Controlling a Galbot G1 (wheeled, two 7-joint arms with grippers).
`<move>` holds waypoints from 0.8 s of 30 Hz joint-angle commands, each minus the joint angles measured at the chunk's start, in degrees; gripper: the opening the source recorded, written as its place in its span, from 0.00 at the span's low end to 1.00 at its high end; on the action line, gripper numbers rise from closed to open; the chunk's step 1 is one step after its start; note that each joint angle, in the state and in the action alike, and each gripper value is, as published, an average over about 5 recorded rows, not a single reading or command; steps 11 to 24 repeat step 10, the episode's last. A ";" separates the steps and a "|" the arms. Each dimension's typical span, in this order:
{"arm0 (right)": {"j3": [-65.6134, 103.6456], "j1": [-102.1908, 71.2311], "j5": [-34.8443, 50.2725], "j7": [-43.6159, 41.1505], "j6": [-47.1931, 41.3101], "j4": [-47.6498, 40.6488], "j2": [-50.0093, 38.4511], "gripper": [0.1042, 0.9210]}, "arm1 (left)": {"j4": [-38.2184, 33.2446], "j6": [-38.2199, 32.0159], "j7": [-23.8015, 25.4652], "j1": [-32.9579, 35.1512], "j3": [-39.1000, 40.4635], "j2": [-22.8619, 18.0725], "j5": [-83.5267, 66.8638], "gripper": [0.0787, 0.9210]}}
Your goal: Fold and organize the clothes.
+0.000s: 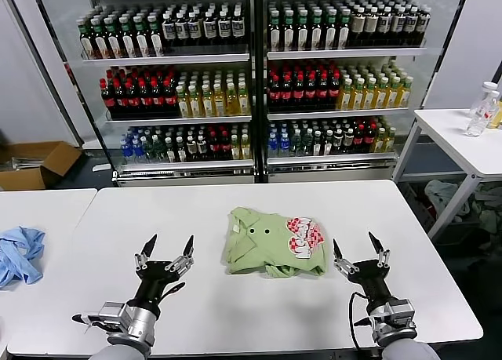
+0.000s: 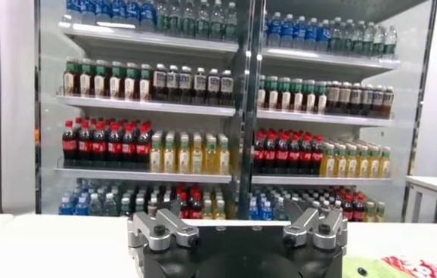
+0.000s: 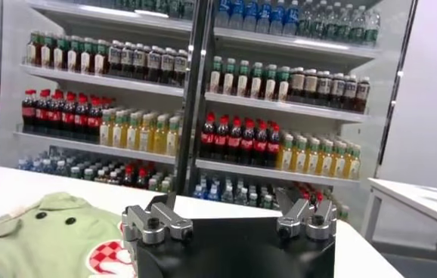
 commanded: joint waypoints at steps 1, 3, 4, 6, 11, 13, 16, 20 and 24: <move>3.80 -5.25 -0.55 0.35 -0.76 4.37 1.14 0.88 | -3.04 0.28 1.30 2.94 -0.35 -0.93 1.16 0.88; 4.37 -6.15 -0.52 0.44 -0.92 5.19 1.18 0.88 | -3.81 0.18 1.44 3.82 -0.36 -1.00 1.83 0.88; 4.66 -6.64 -0.49 0.47 -1.00 5.72 1.11 0.88 | -4.13 0.14 1.54 4.22 -0.46 -1.11 2.08 0.88; 5.27 -7.34 -0.18 0.54 -1.23 6.66 0.89 0.88 | -4.50 0.07 1.66 4.90 -0.81 -1.46 2.51 0.88; 6.42 -8.00 0.85 0.80 -1.30 7.42 0.69 0.88 | -4.60 0.05 1.87 5.75 -1.29 -2.29 3.97 0.88; 6.42 -8.00 0.85 0.80 -1.30 7.42 0.69 0.88 | -4.60 0.05 1.87 5.75 -1.29 -2.29 3.97 0.88; 6.42 -8.00 0.85 0.80 -1.30 7.42 0.69 0.88 | -4.60 0.05 1.87 5.75 -1.29 -2.29 3.97 0.88; 6.42 -8.00 0.85 0.80 -1.30 7.42 0.69 0.88 | -4.60 0.05 1.87 5.75 -1.29 -2.29 3.97 0.88; 6.42 -8.00 0.85 0.80 -1.30 7.42 0.69 0.88 | -4.60 0.05 1.87 5.75 -1.29 -2.29 3.97 0.88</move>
